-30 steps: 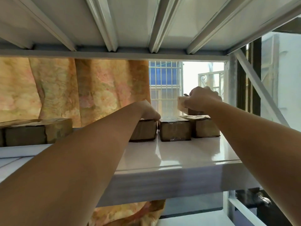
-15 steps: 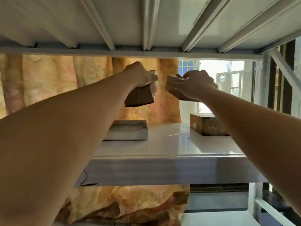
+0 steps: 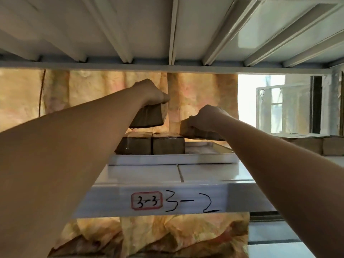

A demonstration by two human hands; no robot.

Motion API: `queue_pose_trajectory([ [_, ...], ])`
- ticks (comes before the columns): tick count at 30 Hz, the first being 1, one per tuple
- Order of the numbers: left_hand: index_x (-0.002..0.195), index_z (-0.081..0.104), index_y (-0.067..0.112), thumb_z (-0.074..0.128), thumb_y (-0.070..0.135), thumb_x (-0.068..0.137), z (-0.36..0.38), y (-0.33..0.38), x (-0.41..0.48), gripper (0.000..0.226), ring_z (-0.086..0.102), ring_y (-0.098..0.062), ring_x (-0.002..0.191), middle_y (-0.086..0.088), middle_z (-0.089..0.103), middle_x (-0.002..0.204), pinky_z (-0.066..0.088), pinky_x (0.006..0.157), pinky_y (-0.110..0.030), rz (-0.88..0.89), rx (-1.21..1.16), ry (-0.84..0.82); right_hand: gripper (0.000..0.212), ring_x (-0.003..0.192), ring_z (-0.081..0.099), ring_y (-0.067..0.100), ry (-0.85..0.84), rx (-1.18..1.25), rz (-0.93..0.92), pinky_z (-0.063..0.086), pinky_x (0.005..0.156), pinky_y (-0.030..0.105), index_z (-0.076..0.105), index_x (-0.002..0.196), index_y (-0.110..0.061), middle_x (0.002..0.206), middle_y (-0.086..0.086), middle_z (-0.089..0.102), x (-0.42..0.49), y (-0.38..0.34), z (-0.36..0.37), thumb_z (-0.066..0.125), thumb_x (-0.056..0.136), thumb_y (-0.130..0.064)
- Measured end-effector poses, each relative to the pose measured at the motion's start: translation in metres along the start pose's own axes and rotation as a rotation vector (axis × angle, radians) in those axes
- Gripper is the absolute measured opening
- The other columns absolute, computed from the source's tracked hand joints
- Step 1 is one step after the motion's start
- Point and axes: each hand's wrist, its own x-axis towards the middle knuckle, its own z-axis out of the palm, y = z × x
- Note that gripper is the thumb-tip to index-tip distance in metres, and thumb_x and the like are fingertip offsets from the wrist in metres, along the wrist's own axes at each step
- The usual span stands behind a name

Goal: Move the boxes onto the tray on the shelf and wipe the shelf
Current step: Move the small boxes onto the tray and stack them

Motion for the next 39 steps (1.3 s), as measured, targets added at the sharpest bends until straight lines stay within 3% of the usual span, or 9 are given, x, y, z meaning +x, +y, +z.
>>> queue_pose_trajectory([
  [3, 0.124, 0.049, 0.006, 0.062, 0.047, 0.081, -0.002, -0.016, 0.001, 0.061, 0.049, -0.026, 0.090, -0.014, 0.054, 0.111, 0.040, 0.072, -0.033, -0.013, 0.028, -0.013, 0.040, 0.090, 0.061, 0.031, -0.010, -0.012, 0.070, 0.053, 0.074, 0.034, 0.054, 0.093, -0.014, 0.109, 0.010, 0.056, -0.006, -0.010, 0.011, 0.059, 0.076, -0.050],
  [6, 0.118, 0.051, 0.007, 0.063, 0.044, 0.081, -0.003, -0.025, 0.001, 0.054, 0.051, -0.025, 0.085, -0.011, 0.052, 0.098, 0.040, 0.067, -0.032, -0.029, 0.025, -0.055, 0.035, 0.089, 0.061, 0.033, -0.008, -0.033, 0.099, 0.050, 0.066, 0.032, 0.054, 0.085, -0.013, 0.105, 0.009, 0.056, -0.009, -0.015, 0.016, 0.059, 0.073, -0.046],
  [10, 0.117, 0.051, 0.005, 0.064, 0.041, 0.080, -0.003, -0.030, 0.001, 0.053, 0.052, -0.025, 0.086, -0.011, 0.052, 0.099, 0.039, 0.063, -0.031, -0.032, 0.055, -0.071, 0.035, 0.094, 0.059, 0.035, -0.020, -0.071, 0.107, 0.052, 0.072, 0.035, 0.053, 0.083, -0.016, 0.109, 0.010, 0.057, -0.005, -0.017, 0.020, 0.057, 0.073, -0.049],
  [15, 0.116, 0.053, 0.005, 0.066, 0.036, 0.078, -0.002, -0.031, 0.002, 0.051, 0.054, -0.026, 0.088, -0.012, 0.054, 0.102, 0.041, 0.069, -0.032, -0.055, 0.121, -0.119, 0.043, 0.101, 0.057, 0.035, -0.049, -0.089, 0.110, 0.048, 0.068, 0.034, 0.052, 0.098, -0.016, 0.122, 0.011, 0.053, 0.001, -0.017, 0.027, 0.054, 0.077, -0.054],
  [20, 0.120, 0.053, 0.002, 0.066, 0.037, 0.078, 0.006, -0.035, 0.005, 0.056, 0.052, -0.025, 0.088, -0.013, 0.054, 0.106, 0.042, 0.069, -0.031, -0.091, 0.156, -0.143, 0.053, 0.107, 0.054, 0.035, -0.108, -0.106, 0.083, 0.050, 0.078, 0.039, 0.057, 0.106, -0.016, 0.128, 0.011, 0.049, 0.004, -0.014, 0.035, 0.046, 0.077, -0.059],
  [24, 0.120, 0.054, 0.002, 0.066, 0.037, 0.079, 0.007, -0.034, 0.008, 0.054, 0.053, -0.027, 0.091, -0.012, 0.053, 0.105, 0.043, 0.072, -0.031, -0.102, 0.164, -0.155, 0.066, 0.107, 0.054, 0.031, -0.167, -0.155, 0.035, 0.048, 0.083, 0.040, 0.059, 0.108, -0.018, 0.123, 0.010, 0.054, 0.009, -0.012, 0.031, 0.037, 0.071, -0.068],
  [28, 0.118, 0.054, 0.002, 0.066, 0.037, 0.078, 0.006, -0.027, 0.006, 0.054, 0.056, -0.028, 0.094, -0.013, 0.055, 0.107, 0.044, 0.072, -0.031, -0.098, 0.181, -0.154, 0.060, 0.095, 0.059, 0.028, -0.271, -0.147, 0.033, 0.048, 0.087, 0.037, 0.062, 0.105, -0.017, 0.107, 0.010, 0.058, 0.011, -0.012, 0.022, 0.038, 0.081, -0.065],
  [34, 0.115, 0.054, 0.005, 0.061, 0.036, 0.082, 0.008, -0.016, -0.001, 0.045, 0.053, -0.025, 0.091, -0.010, 0.051, 0.103, 0.043, 0.073, -0.031, -0.083, 0.242, -0.182, 0.038, 0.082, 0.053, 0.022, -0.504, -0.044, 0.011, 0.041, 0.073, 0.032, 0.055, 0.090, -0.013, 0.086, 0.007, 0.054, -0.006, -0.014, 0.005, 0.031, 0.099, -0.042],
  [39, 0.100, 0.053, 0.007, 0.058, 0.034, 0.085, 0.006, -0.014, -0.003, 0.031, 0.052, -0.024, 0.089, -0.010, 0.052, 0.101, 0.042, 0.073, -0.031, -0.079, 0.306, -0.206, 0.036, 0.066, 0.053, 0.018, -0.551, -0.007, 0.009, 0.040, 0.060, 0.028, 0.056, 0.081, -0.016, 0.078, 0.006, 0.056, -0.008, -0.007, 0.001, 0.036, 0.096, -0.042],
])
